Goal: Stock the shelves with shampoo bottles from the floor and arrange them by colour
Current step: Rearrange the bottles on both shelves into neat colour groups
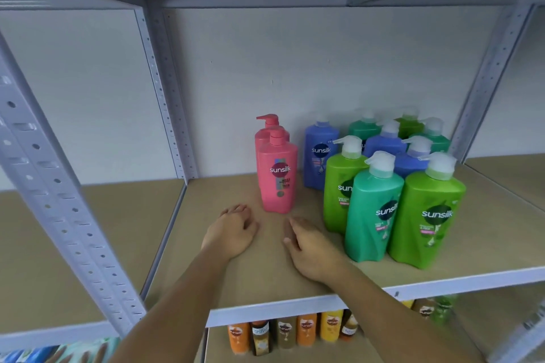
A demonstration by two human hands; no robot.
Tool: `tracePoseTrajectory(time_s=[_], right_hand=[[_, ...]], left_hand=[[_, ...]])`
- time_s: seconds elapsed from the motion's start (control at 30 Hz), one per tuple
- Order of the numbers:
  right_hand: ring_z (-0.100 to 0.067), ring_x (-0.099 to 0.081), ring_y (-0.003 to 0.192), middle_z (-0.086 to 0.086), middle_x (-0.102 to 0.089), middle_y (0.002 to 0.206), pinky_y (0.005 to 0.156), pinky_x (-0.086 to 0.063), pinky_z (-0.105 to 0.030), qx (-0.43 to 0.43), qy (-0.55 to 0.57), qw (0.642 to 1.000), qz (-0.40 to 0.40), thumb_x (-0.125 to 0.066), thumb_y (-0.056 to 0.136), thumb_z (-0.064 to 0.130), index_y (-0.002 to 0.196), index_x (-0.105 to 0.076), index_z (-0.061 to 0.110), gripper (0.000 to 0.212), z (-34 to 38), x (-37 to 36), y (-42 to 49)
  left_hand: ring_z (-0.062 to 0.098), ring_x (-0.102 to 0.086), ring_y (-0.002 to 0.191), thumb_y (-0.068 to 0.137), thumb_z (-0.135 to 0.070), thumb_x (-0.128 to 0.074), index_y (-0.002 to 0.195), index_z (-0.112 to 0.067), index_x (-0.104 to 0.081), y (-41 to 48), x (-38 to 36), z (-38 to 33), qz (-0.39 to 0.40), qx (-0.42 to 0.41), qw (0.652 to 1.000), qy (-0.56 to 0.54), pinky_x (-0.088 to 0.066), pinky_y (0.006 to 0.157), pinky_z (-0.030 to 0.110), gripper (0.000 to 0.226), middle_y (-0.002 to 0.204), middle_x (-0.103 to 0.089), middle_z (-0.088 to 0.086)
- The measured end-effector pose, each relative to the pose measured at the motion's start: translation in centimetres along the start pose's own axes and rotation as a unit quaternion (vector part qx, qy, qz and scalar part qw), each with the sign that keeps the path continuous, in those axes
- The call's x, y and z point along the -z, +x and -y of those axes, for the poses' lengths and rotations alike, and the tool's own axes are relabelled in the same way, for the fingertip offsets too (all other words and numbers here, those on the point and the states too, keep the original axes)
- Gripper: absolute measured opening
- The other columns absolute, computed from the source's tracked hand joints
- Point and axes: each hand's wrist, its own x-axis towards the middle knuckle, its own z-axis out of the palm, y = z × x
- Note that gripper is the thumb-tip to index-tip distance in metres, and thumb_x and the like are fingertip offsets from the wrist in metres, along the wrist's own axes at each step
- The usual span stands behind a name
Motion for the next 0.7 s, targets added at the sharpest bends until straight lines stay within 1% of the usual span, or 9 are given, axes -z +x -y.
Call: tracePoseTrajectory(time_s=[0.07, 0.1, 0.17, 0.27, 0.33, 0.47, 0.6, 0.7], right_hand=[[-0.029, -0.040, 0.139, -0.014, -0.047, 0.149, 0.118, -0.030, -0.035, 0.021, -0.036, 0.999, -0.011, -0.044, 0.103, 0.036, 0.143, -0.048, 0.005, 0.050, -0.5, 0.0, -0.8], [-0.029, -0.044, 0.135, -0.013, -0.051, 0.145, 0.115, -0.033, -0.038, 0.031, -0.053, 0.998, -0.014, -0.044, 0.103, 0.036, 0.138, -0.053, 0.006, 0.047, -0.5, 0.1, -1.1], [-0.029, -0.045, 0.133, -0.012, -0.052, 0.142, 0.114, -0.035, -0.040, 0.042, -0.076, 0.996, -0.019, -0.042, 0.103, 0.036, 0.134, -0.055, 0.007, 0.044, -0.3, 0.1, -1.6], [-0.030, -0.045, 0.133, -0.013, -0.052, 0.143, 0.115, -0.033, -0.041, 0.046, -0.097, 0.994, -0.027, -0.040, 0.103, 0.037, 0.134, -0.054, 0.007, 0.045, -0.3, -0.2, -1.7], [-0.030, -0.041, 0.137, -0.013, -0.049, 0.147, 0.118, -0.029, -0.041, 0.041, -0.106, 0.993, -0.020, -0.038, 0.103, 0.037, 0.139, -0.051, 0.007, 0.048, -0.3, -0.3, -1.5], [-0.027, -0.023, 0.151, -0.011, -0.029, 0.163, 0.126, -0.012, -0.039, 0.027, -0.125, 0.992, 0.015, -0.029, 0.105, 0.040, 0.154, -0.033, 0.009, 0.058, -0.4, -0.6, -1.1], [-0.027, -0.019, 0.153, -0.012, -0.025, 0.164, 0.126, -0.009, -0.040, 0.027, -0.138, 0.990, 0.027, -0.026, 0.106, 0.039, 0.155, -0.029, 0.007, 0.059, -0.3, -0.6, -1.1], [-0.026, -0.014, 0.154, -0.012, -0.020, 0.166, 0.126, -0.007, -0.041, 0.029, -0.141, 0.988, 0.046, -0.024, 0.107, 0.039, 0.157, -0.024, 0.006, 0.060, -0.2, -0.3, -1.2]], left_hand=[[0.020, -0.042, 0.140, 0.092, -0.058, -0.032, 0.128, -0.020, -0.059, -0.2, 0.2, -0.1, 0.000, 0.009, 1.000, 0.002, -0.034, 0.114, 0.032, 0.059, 0.146, -0.053, -0.002], [0.020, -0.040, 0.141, 0.095, -0.055, -0.036, 0.131, -0.021, -0.058, -0.3, 0.3, -0.2, 0.000, 0.010, 1.000, 0.005, -0.034, 0.115, 0.032, 0.054, 0.148, -0.051, -0.002], [0.019, -0.036, 0.145, 0.100, -0.048, -0.041, 0.140, -0.020, -0.054, -0.4, 0.2, -0.3, 0.002, -0.003, 1.000, 0.016, -0.027, 0.118, 0.030, 0.050, 0.153, -0.046, -0.001], [0.018, -0.033, 0.147, 0.102, -0.044, -0.040, 0.145, -0.017, -0.049, -0.8, 0.1, -0.7, 0.008, -0.022, 0.999, 0.029, -0.020, 0.120, 0.030, 0.051, 0.156, -0.042, 0.001], [0.019, -0.031, 0.148, 0.104, -0.044, -0.038, 0.147, -0.016, -0.047, -1.4, -0.1, -0.8, 0.016, -0.026, 0.999, 0.030, -0.019, 0.121, 0.032, 0.052, 0.158, -0.040, 0.002], [0.019, -0.029, 0.149, 0.104, -0.048, -0.031, 0.148, -0.015, -0.043, -2.8, -0.3, -1.3, 0.016, -0.035, 0.999, 0.038, -0.017, 0.123, 0.035, 0.057, 0.158, -0.039, 0.003], [0.021, -0.028, 0.149, 0.105, -0.048, -0.032, 0.148, -0.014, -0.044, -4.2, -0.4, -2.2, 0.010, -0.043, 0.998, 0.035, -0.017, 0.124, 0.037, 0.056, 0.158, -0.039, 0.005], [0.024, -0.026, 0.150, 0.103, -0.052, -0.028, 0.148, -0.012, -0.044, -5.3, -0.3, -3.2, 0.015, -0.048, 0.998, 0.029, -0.014, 0.122, 0.035, 0.063, 0.158, -0.039, 0.008]])
